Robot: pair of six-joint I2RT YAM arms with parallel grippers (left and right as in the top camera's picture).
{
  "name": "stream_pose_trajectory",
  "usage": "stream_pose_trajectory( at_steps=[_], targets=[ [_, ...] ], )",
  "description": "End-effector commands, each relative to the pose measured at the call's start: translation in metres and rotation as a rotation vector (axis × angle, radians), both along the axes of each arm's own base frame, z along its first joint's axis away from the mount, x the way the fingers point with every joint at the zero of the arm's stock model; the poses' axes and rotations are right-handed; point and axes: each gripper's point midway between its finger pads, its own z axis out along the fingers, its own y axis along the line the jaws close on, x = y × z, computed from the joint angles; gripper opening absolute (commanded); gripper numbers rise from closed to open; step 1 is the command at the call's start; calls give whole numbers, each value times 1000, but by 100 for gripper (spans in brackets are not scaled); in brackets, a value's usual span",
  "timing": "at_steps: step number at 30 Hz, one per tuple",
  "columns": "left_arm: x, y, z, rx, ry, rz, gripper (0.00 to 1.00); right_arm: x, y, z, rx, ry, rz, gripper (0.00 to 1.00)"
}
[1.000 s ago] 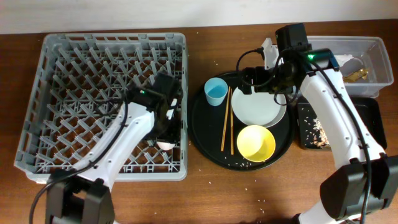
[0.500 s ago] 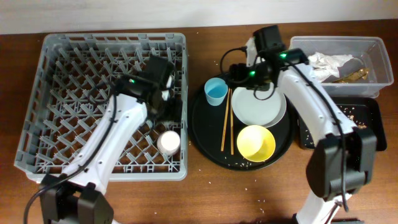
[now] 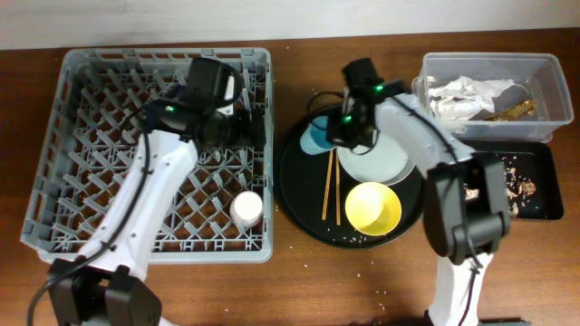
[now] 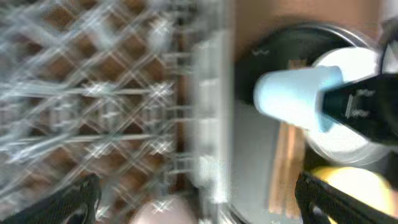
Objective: Sort waste into correct bins and load items into the dishwasher rack
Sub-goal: 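Grasp the blue cup with the right gripper and pass it to the left gripper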
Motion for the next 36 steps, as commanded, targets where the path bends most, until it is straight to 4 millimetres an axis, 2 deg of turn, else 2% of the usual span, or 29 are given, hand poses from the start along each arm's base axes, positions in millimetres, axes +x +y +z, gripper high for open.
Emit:
stream_pose_trajectory(
  at_steps=[1,2,4,6,8,12,14,17,22,23,24,26,29,30,31,32,34,36],
  targets=[
    [-5,-38,28,-424,-6,-228,99,2,22,110,401,-215,198,4],
    [-6,-39,35,-525,-13,-259,99,-1,29,125,498,-236,242,4],
    [-10,-41,51,-729,-36,-340,99,-13,58,162,726,-312,400,4],
    [-17,-43,66,-868,-67,-424,99,-16,80,176,776,-378,488,4],
    [-23,-46,79,-946,-84,-488,99,-23,99,180,786,-393,538,4],
    [-27,-47,84,-976,-83,-511,99,-42,135,192,841,-420,646,4],
    [-28,-48,86,-987,-83,-521,99,-48,142,193,849,-416,666,4],
    [-28,-48,86,-987,-83,-521,84,-49,145,192,845,-417,671,4],
    [-27,-47,87,-986,-88,-520,76,-48,144,183,835,-398,657,5],
    [-26,-46,87,-984,-99,-525,75,-46,144,181,823,-401,651,21],
    [-25,-46,88,-982,-105,-527,74,-46,144,181,822,-402,651,27],
    [-25,-46,88,-980,-111,-530,74,-44,144,179,810,-406,644,56],
    [-22,-47,91,-973,-143,-548,73,-41,143,177,792,-411,635,63],
    [-22,-47,91,-973,-142,-548,73,-41,143,177,792,-412,634,63],
    [-22,-47,91,-973,-142,-548,73,-41,143,177,792,-412,634,56],
    [-22,-46,91,-973,-142,-547,74,-41,143,177,793,-411,635,45],
    [-21,-47,91,-973,-145,-549,74,-41,143,177,793,-411,635,34],
    [-21,-47,91,-973,-145,-549,74,-41,143,177,793,-411,636,19]
  ],
)
